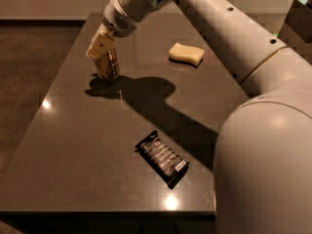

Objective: Move orange can near sponge

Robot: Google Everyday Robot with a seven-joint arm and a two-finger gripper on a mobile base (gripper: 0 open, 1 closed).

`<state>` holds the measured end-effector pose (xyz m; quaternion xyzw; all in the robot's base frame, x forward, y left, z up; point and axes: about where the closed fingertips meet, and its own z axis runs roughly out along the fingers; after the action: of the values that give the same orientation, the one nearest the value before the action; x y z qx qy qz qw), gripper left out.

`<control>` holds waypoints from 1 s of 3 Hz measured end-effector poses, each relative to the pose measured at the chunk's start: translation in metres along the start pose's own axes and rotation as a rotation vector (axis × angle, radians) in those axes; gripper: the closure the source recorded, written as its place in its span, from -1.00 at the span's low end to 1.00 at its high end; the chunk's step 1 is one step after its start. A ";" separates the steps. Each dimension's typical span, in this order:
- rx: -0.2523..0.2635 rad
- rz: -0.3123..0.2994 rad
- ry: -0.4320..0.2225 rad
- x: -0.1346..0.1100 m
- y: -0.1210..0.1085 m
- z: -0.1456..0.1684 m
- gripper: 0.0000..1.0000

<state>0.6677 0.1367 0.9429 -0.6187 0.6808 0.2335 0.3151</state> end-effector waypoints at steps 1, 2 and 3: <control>0.079 0.026 0.015 0.006 -0.007 -0.035 1.00; 0.172 0.077 0.020 0.024 -0.019 -0.079 1.00; 0.242 0.155 0.034 0.055 -0.040 -0.112 1.00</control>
Offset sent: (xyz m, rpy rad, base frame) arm 0.0134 -0.1421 0.0661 -0.0124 -0.1038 -0.3193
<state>0.6901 0.0142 0.9837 -0.5256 0.7550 0.1629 0.3566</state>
